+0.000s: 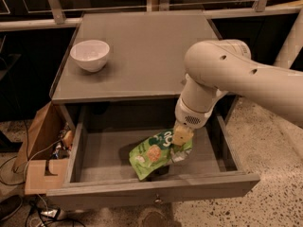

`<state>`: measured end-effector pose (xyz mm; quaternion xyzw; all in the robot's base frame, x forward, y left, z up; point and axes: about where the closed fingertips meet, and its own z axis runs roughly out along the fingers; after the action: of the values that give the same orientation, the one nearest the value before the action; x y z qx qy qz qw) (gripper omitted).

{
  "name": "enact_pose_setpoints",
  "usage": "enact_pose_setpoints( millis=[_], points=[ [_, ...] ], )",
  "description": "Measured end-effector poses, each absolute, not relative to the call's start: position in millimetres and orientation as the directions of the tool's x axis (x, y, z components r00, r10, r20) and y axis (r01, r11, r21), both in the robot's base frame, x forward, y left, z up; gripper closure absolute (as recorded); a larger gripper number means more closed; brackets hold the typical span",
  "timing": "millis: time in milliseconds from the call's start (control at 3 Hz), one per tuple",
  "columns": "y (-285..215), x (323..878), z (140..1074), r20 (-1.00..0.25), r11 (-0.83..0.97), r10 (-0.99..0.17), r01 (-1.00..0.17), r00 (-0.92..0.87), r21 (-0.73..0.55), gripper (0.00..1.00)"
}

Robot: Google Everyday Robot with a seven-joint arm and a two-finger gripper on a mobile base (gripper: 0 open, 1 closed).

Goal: Pick green rice chip bag from top drawer and place on counter

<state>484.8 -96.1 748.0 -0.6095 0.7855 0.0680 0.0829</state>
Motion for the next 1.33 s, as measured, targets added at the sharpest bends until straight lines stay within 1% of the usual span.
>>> enact_pose_setpoints(
  millis=[333, 1000, 1333],
  points=[
    [-101.9, 474.6, 780.0, -0.225, 0.234, -0.948, -0.972, -0.224, -0.016, 1.0],
    [-89.7, 423.0, 855.3, -0.246, 0.167, -0.961, -0.975, -0.128, -0.145, 1.0],
    [-89.0, 420.6, 862.0, -0.246, 0.166, -0.961, -0.973, -0.124, -0.159, 1.0]
  ],
)
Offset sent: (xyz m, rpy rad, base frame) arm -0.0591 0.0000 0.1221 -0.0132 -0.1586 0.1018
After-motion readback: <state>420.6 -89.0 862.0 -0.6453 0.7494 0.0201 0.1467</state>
